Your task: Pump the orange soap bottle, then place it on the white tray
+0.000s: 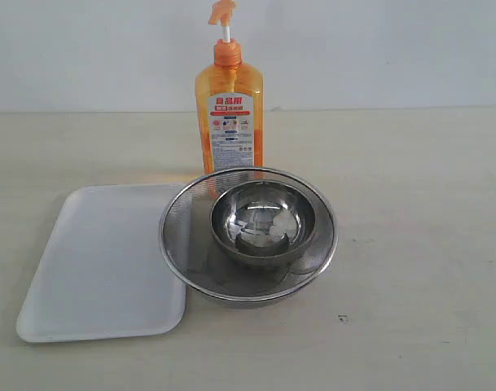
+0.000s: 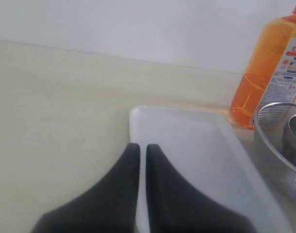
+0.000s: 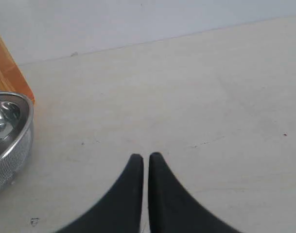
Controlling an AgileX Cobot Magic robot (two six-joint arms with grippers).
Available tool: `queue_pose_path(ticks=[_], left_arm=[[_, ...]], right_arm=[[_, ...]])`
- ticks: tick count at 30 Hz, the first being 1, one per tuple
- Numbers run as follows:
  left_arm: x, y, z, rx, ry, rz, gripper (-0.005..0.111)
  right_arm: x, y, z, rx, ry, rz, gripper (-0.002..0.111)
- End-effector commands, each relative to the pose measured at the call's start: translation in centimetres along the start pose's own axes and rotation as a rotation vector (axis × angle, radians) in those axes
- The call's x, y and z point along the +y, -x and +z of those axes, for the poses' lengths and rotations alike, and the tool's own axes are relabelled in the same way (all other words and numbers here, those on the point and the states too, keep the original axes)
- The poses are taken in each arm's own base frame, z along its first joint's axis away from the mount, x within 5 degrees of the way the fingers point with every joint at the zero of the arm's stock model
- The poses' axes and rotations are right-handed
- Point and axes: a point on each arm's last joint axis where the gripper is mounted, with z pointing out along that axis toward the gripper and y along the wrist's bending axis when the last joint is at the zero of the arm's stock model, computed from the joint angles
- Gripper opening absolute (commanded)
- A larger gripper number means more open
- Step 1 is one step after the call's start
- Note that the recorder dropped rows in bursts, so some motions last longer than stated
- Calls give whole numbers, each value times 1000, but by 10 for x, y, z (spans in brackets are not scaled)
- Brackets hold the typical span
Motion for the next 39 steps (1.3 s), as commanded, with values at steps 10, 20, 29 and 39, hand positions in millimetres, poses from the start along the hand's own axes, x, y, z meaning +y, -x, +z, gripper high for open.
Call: queue_pose_path(ticks=[10, 20, 29, 39], left_arm=[[0, -1, 0, -3, -1, -6, 5], [0, -1, 0, -3, -1, -6, 5], [0, -1, 0, -3, -1, -6, 5], [0, -1, 0, -3, -1, -6, 5]], right_arm=[[0, 7, 0, -78, 0, -29, 0], [4, 31, -6, -340, 67, 141, 0], [4, 59, -22, -695, 145, 265, 0], [13, 76, -34, -818, 185, 105, 0]])
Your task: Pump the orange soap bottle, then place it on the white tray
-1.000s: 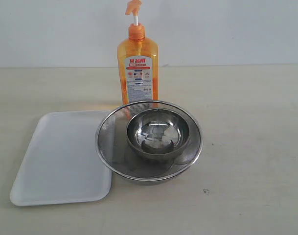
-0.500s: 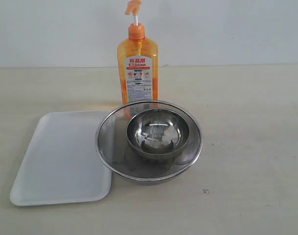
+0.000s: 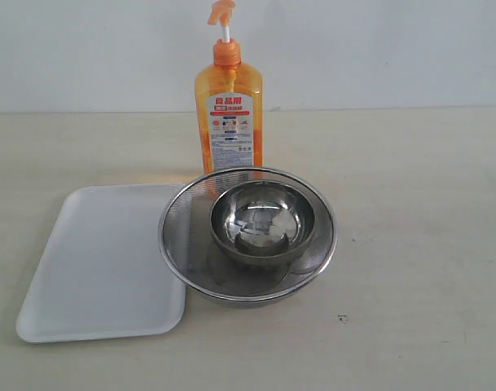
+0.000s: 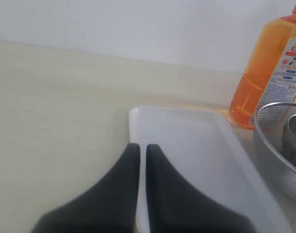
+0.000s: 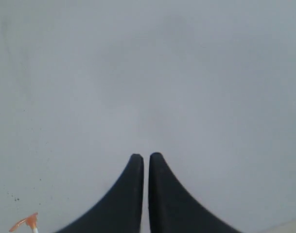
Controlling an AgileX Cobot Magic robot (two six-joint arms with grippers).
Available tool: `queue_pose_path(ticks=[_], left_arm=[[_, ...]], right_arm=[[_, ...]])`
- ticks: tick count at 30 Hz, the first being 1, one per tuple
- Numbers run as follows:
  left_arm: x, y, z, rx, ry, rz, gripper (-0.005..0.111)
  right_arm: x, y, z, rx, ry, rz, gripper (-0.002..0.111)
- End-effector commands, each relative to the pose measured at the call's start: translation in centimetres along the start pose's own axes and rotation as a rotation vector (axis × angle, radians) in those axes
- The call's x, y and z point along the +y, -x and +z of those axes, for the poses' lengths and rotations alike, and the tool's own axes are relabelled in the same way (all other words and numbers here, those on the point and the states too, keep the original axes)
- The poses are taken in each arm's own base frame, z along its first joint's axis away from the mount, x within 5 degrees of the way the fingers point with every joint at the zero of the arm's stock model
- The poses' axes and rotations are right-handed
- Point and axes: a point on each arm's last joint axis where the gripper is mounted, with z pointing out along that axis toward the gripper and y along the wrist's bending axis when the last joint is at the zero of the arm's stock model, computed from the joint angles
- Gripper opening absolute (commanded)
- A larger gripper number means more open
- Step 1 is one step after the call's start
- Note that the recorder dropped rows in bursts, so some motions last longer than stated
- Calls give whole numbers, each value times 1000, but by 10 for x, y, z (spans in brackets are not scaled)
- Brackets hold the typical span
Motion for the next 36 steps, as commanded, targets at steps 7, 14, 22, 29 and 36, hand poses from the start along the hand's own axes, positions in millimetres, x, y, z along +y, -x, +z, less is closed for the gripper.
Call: queue_pose_path(ticks=[7, 14, 22, 29, 36], left_arm=[[0, -1, 0, -3, -1, -6, 5], [0, -1, 0, -3, -1, -6, 5], [0, -1, 0, -3, -1, -6, 5], [0, -1, 0, -3, -1, -6, 5], [0, -1, 0, -3, -1, -6, 5]], right_arm=[[34, 60, 16, -196, 155, -17, 0], [66, 90, 73, -64, 277, -43, 0], [77, 56, 185, 243, 391, -156, 0], [85, -5, 276, 563, 677, -118, 0], [61, -79, 309, 869, 817, -283, 0]])
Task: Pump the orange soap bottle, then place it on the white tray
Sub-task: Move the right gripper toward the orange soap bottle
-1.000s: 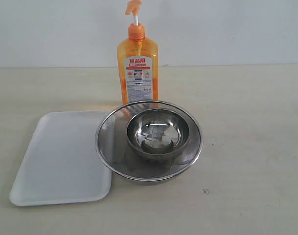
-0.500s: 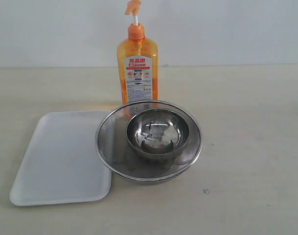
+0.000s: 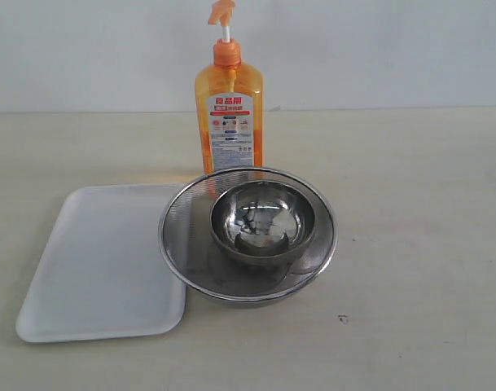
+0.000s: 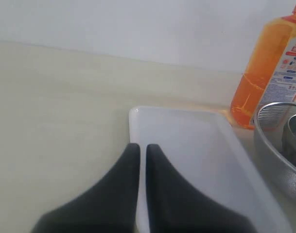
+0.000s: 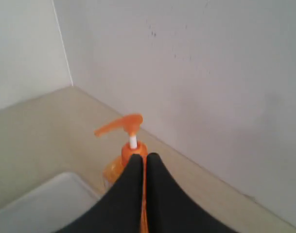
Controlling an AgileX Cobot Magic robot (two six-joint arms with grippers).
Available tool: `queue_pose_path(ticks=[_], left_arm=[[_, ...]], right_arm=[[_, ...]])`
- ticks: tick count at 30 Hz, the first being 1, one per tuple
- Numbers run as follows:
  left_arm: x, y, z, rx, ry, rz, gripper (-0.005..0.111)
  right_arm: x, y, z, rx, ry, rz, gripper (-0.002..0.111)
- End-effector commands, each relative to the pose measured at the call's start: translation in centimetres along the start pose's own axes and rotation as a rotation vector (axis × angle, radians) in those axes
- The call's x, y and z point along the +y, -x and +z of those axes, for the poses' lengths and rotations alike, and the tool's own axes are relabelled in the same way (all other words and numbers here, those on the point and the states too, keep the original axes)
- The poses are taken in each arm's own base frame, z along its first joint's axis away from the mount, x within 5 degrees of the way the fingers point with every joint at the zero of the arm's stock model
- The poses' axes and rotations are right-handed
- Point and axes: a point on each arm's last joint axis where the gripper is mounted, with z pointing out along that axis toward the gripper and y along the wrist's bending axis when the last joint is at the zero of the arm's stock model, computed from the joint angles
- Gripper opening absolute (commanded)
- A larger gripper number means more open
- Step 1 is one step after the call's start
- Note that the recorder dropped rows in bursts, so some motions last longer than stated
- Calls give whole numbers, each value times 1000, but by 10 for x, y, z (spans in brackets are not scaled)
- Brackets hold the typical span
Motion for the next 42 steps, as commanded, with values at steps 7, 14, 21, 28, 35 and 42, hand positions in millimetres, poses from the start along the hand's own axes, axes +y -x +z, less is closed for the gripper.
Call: queue_pose_path(ticks=[7, 14, 21, 28, 35, 42], left_arm=[[0, -1, 0, -3, -1, -6, 5], [0, -1, 0, -3, -1, -6, 5], [0, -1, 0, -3, -1, -6, 5], [0, -1, 0, -3, -1, -6, 5], [0, -1, 0, -3, -1, -6, 5], [0, -1, 0, -3, -1, -6, 5]], right_arm=[[-41, -86, 60, -17, 275, -157, 0], [-57, -125, 78, 4, 263, -166, 55], [-58, -134, 94, 42, 167, -169, 105], [-36, -141, 120, 115, 140, -313, 105], [-39, -144, 124, 166, 73, -320, 105], [-37, -143, 124, 156, 79, -254, 105]])
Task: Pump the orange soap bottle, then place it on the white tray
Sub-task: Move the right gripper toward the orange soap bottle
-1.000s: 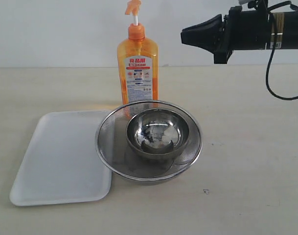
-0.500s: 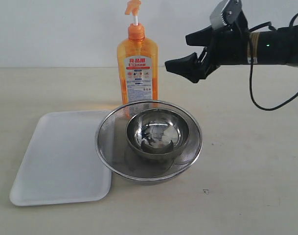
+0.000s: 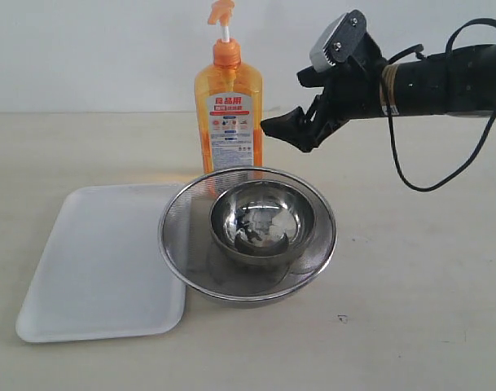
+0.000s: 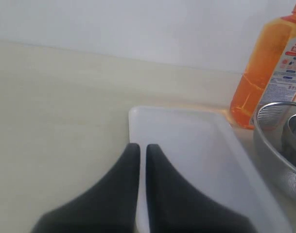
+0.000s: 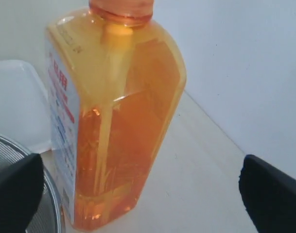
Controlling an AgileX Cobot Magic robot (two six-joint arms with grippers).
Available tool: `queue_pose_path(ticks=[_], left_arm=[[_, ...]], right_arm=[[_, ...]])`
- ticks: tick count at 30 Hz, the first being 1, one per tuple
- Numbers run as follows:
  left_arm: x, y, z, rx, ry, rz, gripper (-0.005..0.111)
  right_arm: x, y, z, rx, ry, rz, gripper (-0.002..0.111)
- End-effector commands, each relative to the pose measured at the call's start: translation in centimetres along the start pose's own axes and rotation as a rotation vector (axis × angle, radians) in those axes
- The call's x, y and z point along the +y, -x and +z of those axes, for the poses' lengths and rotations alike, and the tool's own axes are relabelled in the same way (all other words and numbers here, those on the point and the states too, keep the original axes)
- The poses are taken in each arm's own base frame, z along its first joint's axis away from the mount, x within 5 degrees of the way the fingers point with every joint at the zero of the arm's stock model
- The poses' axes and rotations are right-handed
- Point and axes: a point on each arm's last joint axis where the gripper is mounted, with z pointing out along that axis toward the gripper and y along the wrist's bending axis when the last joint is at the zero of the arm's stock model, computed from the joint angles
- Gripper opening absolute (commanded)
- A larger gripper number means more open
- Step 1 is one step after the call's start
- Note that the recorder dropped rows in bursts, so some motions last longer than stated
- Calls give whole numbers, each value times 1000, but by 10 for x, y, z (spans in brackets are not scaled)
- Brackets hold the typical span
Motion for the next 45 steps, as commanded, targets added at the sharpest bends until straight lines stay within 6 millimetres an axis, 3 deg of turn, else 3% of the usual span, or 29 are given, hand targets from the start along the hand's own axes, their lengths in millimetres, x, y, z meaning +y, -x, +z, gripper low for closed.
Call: queue_pose_path(ticks=[1, 8, 15, 21, 32, 45], left_arm=[[0, -1, 0, -3, -1, -6, 5], [0, -1, 0, -3, -1, -6, 5], [0, -1, 0, -3, -1, -6, 5], [0, -1, 0, -3, -1, -6, 5], [0, -1, 0, -3, -1, -6, 5], [0, -1, 0, -3, -1, -6, 5]], right_arm=[[-3, 3, -1, -14, -16, 56, 105], [-7, 10, -1, -96, -54, 321, 105], [-12, 3, -2, -33, -122, 345, 105], [-1, 11, 2, -62, -11, 268, 105], [18, 17, 31, -48, 71, 146, 105], [13, 17, 46, -72, 61, 55, 105]])
